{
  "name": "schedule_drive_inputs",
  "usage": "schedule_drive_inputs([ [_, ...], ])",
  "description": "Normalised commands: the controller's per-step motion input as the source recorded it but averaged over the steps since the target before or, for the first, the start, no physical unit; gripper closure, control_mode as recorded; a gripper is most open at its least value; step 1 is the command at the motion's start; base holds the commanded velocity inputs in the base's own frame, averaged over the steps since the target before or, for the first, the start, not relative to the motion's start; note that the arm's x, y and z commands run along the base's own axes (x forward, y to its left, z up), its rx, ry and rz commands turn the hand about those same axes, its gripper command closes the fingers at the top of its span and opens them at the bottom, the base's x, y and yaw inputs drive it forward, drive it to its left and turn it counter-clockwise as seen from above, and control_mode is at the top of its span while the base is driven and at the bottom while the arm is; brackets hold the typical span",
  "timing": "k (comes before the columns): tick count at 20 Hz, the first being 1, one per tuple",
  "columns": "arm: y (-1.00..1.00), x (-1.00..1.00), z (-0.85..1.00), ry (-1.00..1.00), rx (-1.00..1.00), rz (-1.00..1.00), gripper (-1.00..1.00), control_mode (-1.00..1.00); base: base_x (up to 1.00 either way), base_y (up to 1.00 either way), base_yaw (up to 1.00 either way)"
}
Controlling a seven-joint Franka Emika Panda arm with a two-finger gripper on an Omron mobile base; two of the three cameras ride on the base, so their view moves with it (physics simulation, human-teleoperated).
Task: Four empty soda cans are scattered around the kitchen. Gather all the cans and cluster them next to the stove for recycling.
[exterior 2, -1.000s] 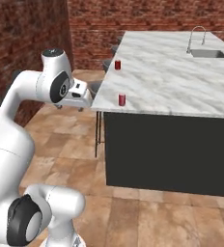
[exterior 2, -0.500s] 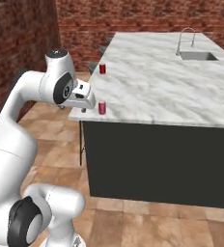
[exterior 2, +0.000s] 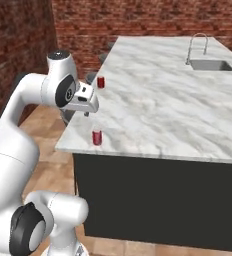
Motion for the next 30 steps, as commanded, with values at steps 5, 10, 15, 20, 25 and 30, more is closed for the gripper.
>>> schedule_drive_inputs([
  [5, 0.0, 0.0, 0.0, 0.0, 0.0, 0.0, -1.0, 1.0, 0.66, -0.03, 0.03],
  [10, 0.0, 0.0, 0.0, 0.0, 0.0, 0.0, -1.0, 1.0, 0.37, -0.06, 0.07],
  [15, 0.0, 0.0, 0.0, 0.0, 0.0, 0.0, -1.0, 1.0, 0.49, -0.13, 0.12],
  [20, 0.0, 0.0, 0.0, 0.0, 0.0, 0.0, -1.0, 1.0, 0.54, -0.16, 0.09],
  [25, 0.0, 0.03, -0.08, 0.0, 0.0, 0.01, -1.0, -1.0, 0.33, -0.16, 0.08],
  [30, -0.15, -0.02, -0.25, 0.0, 0.0, 0.01, -1.0, -1.0, 0.0, 0.0, 0.0],
])
